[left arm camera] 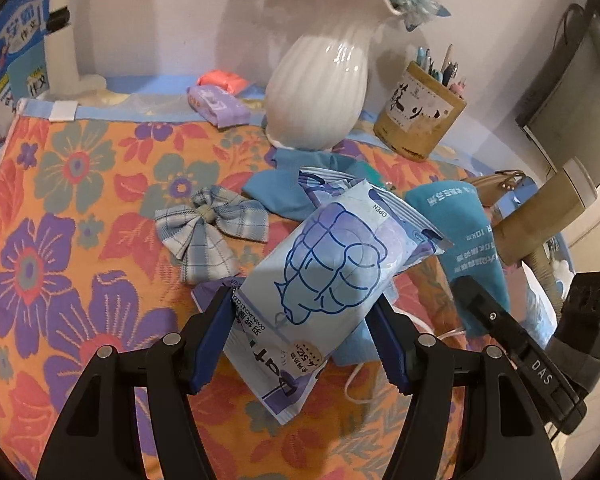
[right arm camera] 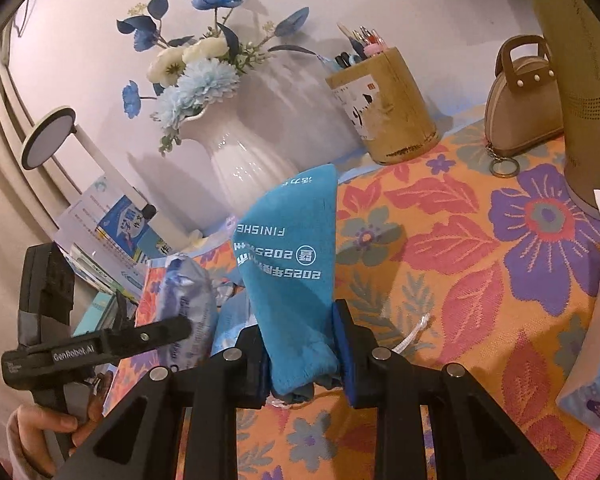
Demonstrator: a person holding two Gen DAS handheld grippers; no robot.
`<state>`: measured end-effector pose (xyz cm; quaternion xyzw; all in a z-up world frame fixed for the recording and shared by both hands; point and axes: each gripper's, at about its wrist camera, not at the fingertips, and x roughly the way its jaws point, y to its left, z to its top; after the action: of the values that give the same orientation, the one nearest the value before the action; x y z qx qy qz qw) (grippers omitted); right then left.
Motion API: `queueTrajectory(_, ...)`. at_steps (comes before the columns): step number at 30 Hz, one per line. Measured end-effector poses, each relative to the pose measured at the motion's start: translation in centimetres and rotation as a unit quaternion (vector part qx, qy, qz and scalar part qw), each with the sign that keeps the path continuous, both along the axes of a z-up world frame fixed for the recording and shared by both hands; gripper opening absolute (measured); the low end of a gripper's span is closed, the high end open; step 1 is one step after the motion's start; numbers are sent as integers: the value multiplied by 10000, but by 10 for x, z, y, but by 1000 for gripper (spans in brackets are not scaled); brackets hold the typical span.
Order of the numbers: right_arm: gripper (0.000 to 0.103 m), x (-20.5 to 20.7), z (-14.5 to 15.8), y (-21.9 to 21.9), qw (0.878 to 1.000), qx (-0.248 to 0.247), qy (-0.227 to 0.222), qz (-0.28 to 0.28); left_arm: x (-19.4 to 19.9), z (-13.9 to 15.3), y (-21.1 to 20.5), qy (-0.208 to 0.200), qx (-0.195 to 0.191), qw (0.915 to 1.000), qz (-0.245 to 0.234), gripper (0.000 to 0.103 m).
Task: Organize soft objects
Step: 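Carry the wet-wipe pack and blue cloth bag over the glass bowl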
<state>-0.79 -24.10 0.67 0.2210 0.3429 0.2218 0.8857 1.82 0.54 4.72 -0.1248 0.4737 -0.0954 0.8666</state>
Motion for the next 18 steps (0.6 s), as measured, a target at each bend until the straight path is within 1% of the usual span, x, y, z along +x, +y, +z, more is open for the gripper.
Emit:
queueTrajectory(4, 26, -5, 5, 2, 9999, 9, 33, 111, -5, 13, -12, -276, 286, 9992, -38, 64)
queueTrajectory(8, 26, -19, 26, -5, 9997, 83, -180, 160, -6, 27, -24, -473, 387, 9980, -141, 64)
queueTrajectory(12, 26, -30, 53, -27, 9993, 184, -333, 30, -8, 43, -44, -646, 337, 9968, -340, 64)
queueTrajectory(15, 26, -36, 74, -49, 9984, 278, -487, -51, -8, 56, -65, -747, 220, 9956, -513, 64)
queueTrajectory(18, 26, -38, 95, -74, 9970, 284, -691, -212, -5, 70, -89, -896, 188, 9931, -732, 64)
